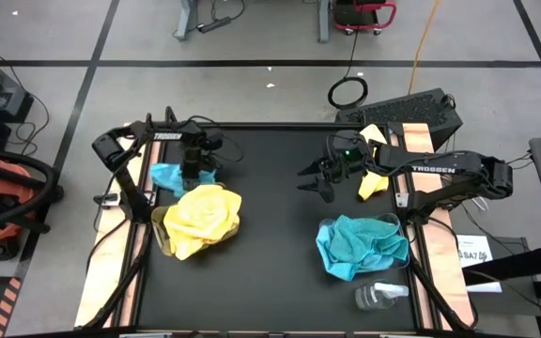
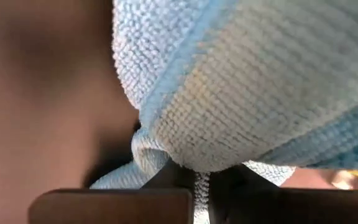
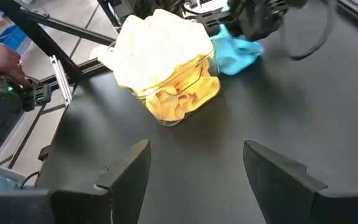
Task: Sort microfiber towel by color & place in baskets
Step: Put the blue microfiber towel into the right transparent bin
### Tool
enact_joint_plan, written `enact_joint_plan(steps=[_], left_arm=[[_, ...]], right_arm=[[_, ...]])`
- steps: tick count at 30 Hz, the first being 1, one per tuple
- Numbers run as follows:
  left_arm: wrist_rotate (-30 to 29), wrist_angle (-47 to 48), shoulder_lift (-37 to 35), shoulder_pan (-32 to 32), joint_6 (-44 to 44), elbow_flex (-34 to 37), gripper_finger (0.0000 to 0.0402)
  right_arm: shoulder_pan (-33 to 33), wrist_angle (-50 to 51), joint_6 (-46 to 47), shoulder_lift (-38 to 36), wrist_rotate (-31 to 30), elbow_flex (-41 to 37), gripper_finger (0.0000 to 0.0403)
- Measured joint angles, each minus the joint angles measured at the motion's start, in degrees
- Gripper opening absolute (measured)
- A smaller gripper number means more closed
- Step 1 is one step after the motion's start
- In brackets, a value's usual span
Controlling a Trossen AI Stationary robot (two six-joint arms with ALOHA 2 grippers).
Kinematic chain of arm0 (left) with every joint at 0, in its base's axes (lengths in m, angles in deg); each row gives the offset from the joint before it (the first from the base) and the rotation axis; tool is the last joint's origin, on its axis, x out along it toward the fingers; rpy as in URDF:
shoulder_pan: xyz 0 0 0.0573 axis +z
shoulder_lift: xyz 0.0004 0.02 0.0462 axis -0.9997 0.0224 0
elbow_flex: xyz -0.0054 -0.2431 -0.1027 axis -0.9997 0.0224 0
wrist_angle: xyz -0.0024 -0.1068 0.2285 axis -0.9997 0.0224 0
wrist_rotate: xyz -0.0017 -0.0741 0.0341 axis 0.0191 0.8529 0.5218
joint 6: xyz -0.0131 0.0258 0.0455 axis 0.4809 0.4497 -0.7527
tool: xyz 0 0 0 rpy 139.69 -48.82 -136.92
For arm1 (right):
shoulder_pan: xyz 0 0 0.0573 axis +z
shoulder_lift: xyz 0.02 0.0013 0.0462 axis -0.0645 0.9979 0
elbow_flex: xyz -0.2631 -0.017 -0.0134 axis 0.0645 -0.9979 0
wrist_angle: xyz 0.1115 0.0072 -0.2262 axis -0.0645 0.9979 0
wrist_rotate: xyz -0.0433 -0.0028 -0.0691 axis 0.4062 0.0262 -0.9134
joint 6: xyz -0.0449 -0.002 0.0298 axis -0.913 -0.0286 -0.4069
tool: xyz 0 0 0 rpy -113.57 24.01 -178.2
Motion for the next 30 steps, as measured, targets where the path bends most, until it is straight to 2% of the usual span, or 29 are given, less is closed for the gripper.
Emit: enact_joint_plan(steps=[9,15,20,25,30], left_arm=[[-1.36,4.52,-4.81,0.03,1.53,-10.26,0.001],[2.95,1.93,-8.63,-2.04,6.76,-19.03,0.001],[4.89,-3.18,-10.8,-5.66,8.4,-24.85,0.001],[6.08,-9.35,-10.95,-9.78,9.96,-29.26,0.001],[6.31,-19.37,-10.95,-13.86,11.88,-31.03,0.001]], right_arm=[[0.0,-0.68,0.54,0.0,0.11,0.0,0.0249],[0.0,-6.2,1.5,0.0,0.41,0.0,0.0249],[-0.48,-13.14,3.11,0.0,0.48,0.0,0.0249],[-1.69,-15.38,3.53,0.0,-0.28,0.0,0.0249],[-2.14,-16.03,3.11,0.0,-5.18,0.0,0.0262]])
